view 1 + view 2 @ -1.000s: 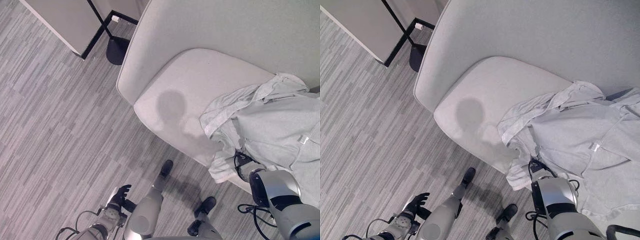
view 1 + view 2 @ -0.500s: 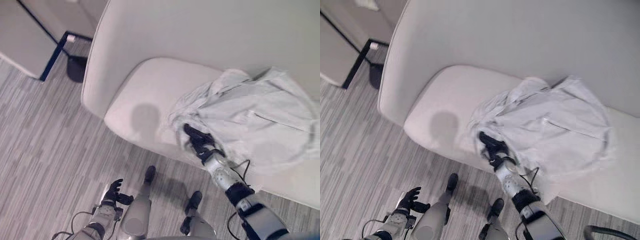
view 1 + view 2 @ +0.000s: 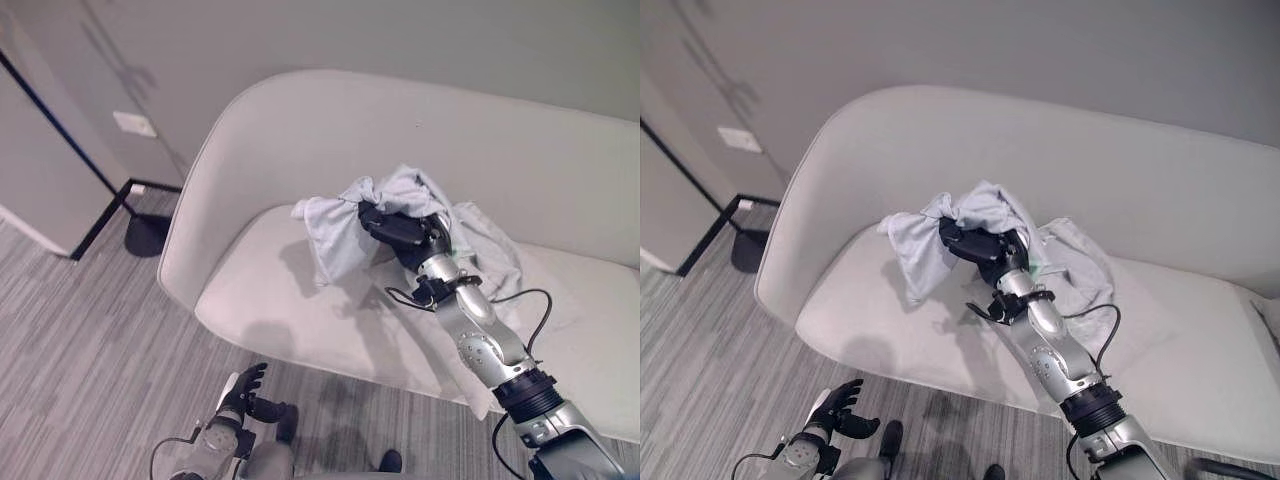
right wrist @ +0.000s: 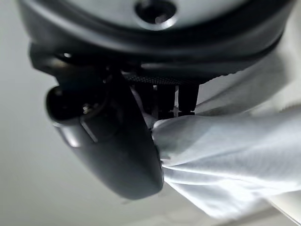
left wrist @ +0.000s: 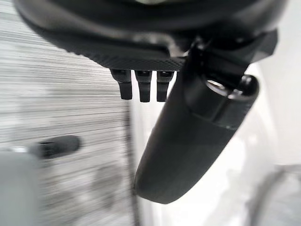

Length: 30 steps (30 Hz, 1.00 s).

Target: Hang the clothes on the sofa on the clothes rack.

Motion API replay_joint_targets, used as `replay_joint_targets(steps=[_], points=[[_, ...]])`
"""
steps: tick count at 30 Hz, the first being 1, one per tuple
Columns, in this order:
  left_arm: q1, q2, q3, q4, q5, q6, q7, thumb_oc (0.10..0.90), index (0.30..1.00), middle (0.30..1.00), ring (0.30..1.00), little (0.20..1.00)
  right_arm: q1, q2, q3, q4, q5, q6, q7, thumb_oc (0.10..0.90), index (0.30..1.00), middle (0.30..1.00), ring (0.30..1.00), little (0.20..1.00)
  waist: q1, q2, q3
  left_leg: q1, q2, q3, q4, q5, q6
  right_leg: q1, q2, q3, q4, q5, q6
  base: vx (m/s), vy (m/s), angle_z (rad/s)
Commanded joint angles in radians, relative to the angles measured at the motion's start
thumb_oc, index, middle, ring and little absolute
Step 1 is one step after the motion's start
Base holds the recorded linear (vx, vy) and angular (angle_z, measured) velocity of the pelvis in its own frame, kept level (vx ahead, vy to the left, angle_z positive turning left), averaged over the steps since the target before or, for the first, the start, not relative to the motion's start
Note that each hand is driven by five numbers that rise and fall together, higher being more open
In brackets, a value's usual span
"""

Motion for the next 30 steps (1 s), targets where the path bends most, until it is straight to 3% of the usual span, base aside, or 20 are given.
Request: replay_joint_targets(steps=[1,3,10,19,30], points=[[-0.042,0.05,-0.036,-0.079,-0.075,-0.045,-0.005,0.8,0.9,0.9,0.9,0.9,-0.228,-0.013,-0.052,-0.085,-0.002,-0.144,-0.034,0.4,0.3,0.3,0.3,0.3,0.006,-0.031,-0.104,0.004,0.034,-0.062,0.004,-0.086,-0.005,0.056,-0.071,-0.047,0.01,0.009,0.047,0.02,0.023,-0.11],[-0.039,0.074,-0.024,-0.209,-0.125,-0.044,-0.002,0.8,0.9,0.9,0.9,0.9,-0.343,-0.069,-0.064,-0.071,0.044,-0.155,-0.061,0.4,0.3,0.3,0.3,0.3,-0.001,-0.04,-0.121,0.027,0.033,-0.058,0.004,-0.091,-0.003,0.074,-0.071,-0.041,0.01,0.009,0.046,0.01,0.016,-0.03],[-0.07,0.095,0.037,-0.433,-0.112,-0.064,0.084,0.8,0.9,0.9,0.9,0.9,-0.555,-0.154,-0.051,-0.006,0.121,-0.181,-0.12,0.4,0.3,0.3,0.3,0.3,-0.017,-0.067,-0.142,0.066,0.031,-0.053,0.004,-0.111,-0.001,0.102,-0.073,-0.031,0.01,0.008,0.045,0.01,0.006,-0.03],[-0.126,0.098,0.056,-0.479,-0.052,-0.117,0.213,0.8,0.9,0.9,0.9,0.9,-0.771,-0.147,0.01,0.096,0.133,-0.226,-0.195,0.4,0.3,0.3,0.3,0.3,-0.026,-0.098,-0.152,0.096,0.021,-0.038,0.004,-0.127,0.003,0.112,-0.082,-0.013,0.01,0.022,0.051,0.0,0.014,-0.07],[-0.212,0.218,0.122,-0.55,0.177,-0.138,0.456,0.8,0.9,0.9,0.9,0.9,-1.158,-0.117,0.112,0.412,0.211,-0.295,-0.286,0.4,0.3,0.3,0.3,0.3,-0.012,-0.135,-0.174,0.107,0.016,-0.034,0.004,-0.146,0.004,0.109,-0.087,-0.002,0.01,0.036,0.06,0.0,0.002,-0.02]])
